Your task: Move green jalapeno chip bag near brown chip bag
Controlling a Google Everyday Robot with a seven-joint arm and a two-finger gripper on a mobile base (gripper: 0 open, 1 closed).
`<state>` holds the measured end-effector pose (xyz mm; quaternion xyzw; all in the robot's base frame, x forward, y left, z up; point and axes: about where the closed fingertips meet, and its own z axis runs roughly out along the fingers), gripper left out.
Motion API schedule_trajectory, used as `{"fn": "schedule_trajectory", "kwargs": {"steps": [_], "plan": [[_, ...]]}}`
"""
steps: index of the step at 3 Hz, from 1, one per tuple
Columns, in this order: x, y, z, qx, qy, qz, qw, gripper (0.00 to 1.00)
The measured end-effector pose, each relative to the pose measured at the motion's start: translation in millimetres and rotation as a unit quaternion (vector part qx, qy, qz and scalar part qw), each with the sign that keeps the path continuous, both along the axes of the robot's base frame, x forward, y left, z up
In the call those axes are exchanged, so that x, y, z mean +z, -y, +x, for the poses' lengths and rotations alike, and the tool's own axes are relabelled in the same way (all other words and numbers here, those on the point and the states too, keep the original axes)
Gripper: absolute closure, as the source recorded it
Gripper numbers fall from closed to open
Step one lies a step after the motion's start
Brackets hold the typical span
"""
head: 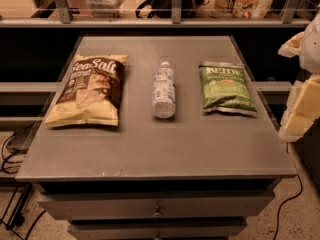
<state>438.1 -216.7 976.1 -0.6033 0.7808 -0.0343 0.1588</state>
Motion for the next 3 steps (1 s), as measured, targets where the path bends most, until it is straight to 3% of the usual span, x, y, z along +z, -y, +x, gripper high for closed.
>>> {"fn": "schedule_trajectory", "kwargs": {"steps": [2, 3], "plan": [[0, -2, 2, -0.001, 0.004, 0.007, 1.0, 0.0], [-15, -4, 18, -0.002, 0.002, 0.065, 0.9979, 0.0]]}}
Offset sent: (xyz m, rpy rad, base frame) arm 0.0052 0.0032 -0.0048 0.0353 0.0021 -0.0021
